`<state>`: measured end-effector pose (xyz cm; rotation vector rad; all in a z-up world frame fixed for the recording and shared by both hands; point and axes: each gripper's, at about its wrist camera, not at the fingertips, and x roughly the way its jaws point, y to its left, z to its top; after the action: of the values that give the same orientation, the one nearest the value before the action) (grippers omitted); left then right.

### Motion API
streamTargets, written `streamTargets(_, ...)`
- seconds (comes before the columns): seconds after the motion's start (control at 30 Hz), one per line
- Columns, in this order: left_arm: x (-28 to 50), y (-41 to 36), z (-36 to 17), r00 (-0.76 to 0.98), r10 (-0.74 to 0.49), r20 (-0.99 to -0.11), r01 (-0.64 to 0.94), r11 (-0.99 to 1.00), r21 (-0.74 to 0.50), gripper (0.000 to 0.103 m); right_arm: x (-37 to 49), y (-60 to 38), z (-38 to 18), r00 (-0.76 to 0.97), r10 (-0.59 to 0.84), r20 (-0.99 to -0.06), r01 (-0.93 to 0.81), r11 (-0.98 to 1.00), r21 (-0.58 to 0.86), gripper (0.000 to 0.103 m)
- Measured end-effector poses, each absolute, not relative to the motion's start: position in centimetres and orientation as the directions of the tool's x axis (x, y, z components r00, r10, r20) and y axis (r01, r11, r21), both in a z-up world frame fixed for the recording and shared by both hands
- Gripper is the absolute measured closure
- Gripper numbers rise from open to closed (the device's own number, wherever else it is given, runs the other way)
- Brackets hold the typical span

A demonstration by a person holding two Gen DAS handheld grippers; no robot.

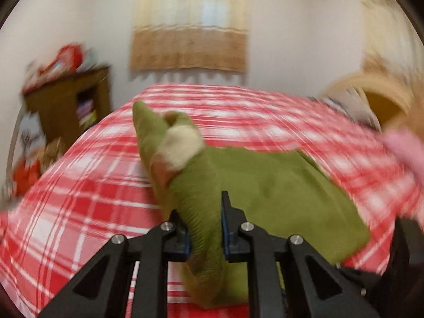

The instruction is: Fold small clothes

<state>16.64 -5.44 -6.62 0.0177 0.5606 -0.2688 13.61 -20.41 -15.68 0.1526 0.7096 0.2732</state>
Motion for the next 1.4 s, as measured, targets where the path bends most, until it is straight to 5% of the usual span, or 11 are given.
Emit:
streamTargets(0.2, 17.6, -6.6, -10.1, 0.732, -0.301, -0.611, 0.319, 0.944, -0.083, 0.086, 13.8, -20.7, -15.7, 0.721, 0.322, -0.614, -0.199, 0.945, 0.261, 0.069)
streamTargets(0.5, 17.4, -5.9, -10.1, 0.719, -0.361, -0.595, 0.336, 0.929, -0.157, 0.086, 14.2, -22.9, -15.1, 0.683, 0.394, -0.615, -0.176, 0.906, 0.384, 0.069)
streamTargets(0.67, 17.3, -5.5, -10.2, 0.716, -0.382, -0.584, 0.339, 0.922, -0.188, 0.086, 15.8, -26.3, -9.7, 0.752, 0.37, -0.545, -0.174, 0.91, 0.378, 0.069)
streamTargets(0.77, 17.3, -5.5, -10.1, 0.722, -0.37, -0.584, 0.338, 0.926, -0.169, 0.086, 18.9, -28.2, -8.5, 0.749, 0.401, -0.528, -0.154, 0.88, 0.449, 0.041)
streamTargets(0.8, 17.3, -5.6, -10.1, 0.722, -0.371, -0.584, 0.339, 0.926, -0.169, 0.086, 20.6, -28.5, -8.5, 0.739, 0.419, -0.528, -0.154, 0.867, 0.474, 0.039)
streamTargets(1.33, 17.3, -5.4, -10.1, 0.706, -0.419, -0.571, 0.352, 0.907, -0.23, 0.086, 32.1, -25.1, -13.9, 0.59, 0.48, -0.649, -0.123, 0.848, 0.515, 0.039)
streamTargets(1.4, 17.3, -5.4, -10.1, 0.704, -0.423, -0.571, 0.353, 0.905, -0.236, 0.086, 32.8, -24.5, -14.2, 0.577, 0.477, -0.663, -0.145, 0.859, 0.492, 0.06)
